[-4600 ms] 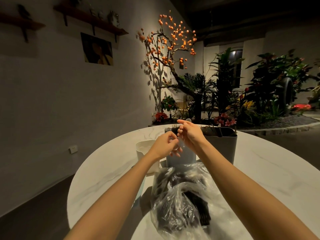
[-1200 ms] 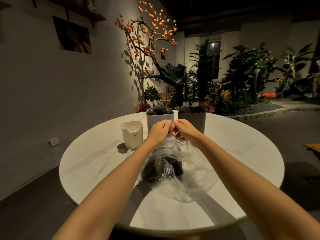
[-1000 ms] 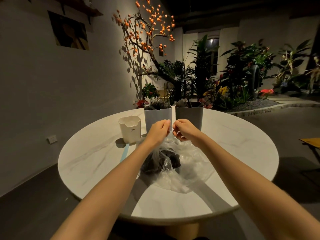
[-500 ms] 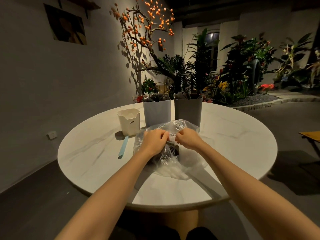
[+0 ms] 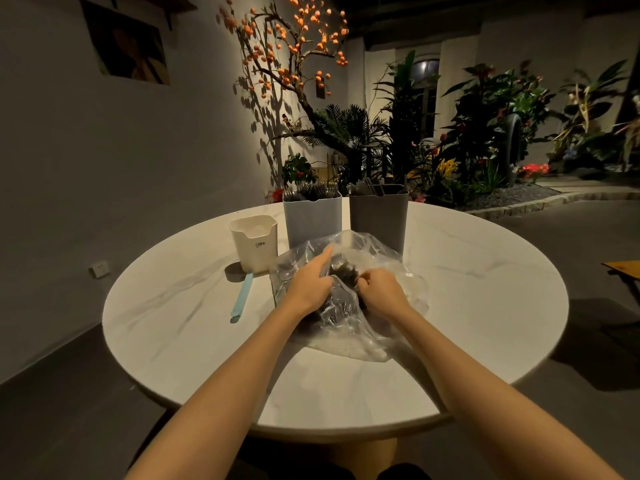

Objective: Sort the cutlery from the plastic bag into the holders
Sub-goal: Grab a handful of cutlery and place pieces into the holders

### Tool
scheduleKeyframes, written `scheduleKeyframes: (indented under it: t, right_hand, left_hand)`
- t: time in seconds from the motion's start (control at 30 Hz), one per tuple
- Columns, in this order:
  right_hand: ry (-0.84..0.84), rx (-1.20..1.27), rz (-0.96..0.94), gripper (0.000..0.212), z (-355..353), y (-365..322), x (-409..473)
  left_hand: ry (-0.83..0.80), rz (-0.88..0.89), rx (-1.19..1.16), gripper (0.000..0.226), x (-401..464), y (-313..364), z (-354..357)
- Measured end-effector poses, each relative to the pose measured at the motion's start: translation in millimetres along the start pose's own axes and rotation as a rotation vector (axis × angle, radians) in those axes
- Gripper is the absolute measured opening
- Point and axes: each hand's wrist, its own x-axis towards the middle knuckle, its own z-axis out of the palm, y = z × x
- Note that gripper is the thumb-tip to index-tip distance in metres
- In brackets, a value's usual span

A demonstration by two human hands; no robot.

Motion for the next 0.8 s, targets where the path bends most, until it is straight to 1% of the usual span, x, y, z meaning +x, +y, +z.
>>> scheduleKeyframes:
  t: [0.07, 0.13, 0.2, 0.27, 0.33, 0.37, 0.47, 0.53, 0.6, 0.63, 0.73, 0.8]
  right_hand:
    - [-0.026, 0.031, -0.020, 0.031, -1, 0, -4]
    - [-0.044, 0.033, -0.036, 0.035, -2, -1, -6]
    - [-0.073, 0.042, -0.038, 0.040, -3, 0, -7]
    - [-0.102, 0.050, -0.029, 0.044, -5, 0, -8]
    - [-0.134, 0.047, -0.030, 0.046, -8, 0, -9]
    - [-0.151, 0.042, -0.030, 0.047, -8, 0, -10]
    - [-0.188, -0.003, -0.042, 0.057, -8, 0, -11]
    - [-0.196, -0.049, -0.050, 0.064, -7, -1, -12]
    - [-0.201, -0.088, -0.051, 0.065, -6, -1, -12]
    - [-0.198, -0.107, -0.050, 0.060, -6, -1, -13]
    - [-0.168, -0.141, -0.056, 0.049, -5, 0, -15]
    - [-0.167, -0.124, -0.039, 0.045, -4, 2, -13]
  left_hand:
    - [-0.064, -0.001, -0.173, 0.079, -2, 5, 0]
    - [-0.085, -0.024, -0.302, 0.085, -5, 8, -2]
    - [-0.089, -0.059, -0.365, 0.089, -8, 7, -7]
    - [-0.082, -0.071, -0.373, 0.091, -10, 4, -13]
    - [-0.056, -0.054, -0.297, 0.085, -13, 0, -19]
    - [-0.028, -0.028, -0.236, 0.078, -15, -1, -20]
    - [0.128, 0.116, -0.058, 0.041, -21, 1, -17]
    - [0.211, 0.224, -0.010, 0.026, -23, 3, -15]
    - [0.194, 0.318, 0.022, 0.021, -25, 2, -14]
    - [0.158, 0.342, 0.041, 0.020, -26, 2, -15]
    - [0.047, 0.284, 0.134, 0.022, -33, 4, -16]
    - [0.034, 0.264, 0.188, 0.023, -36, 4, -18]
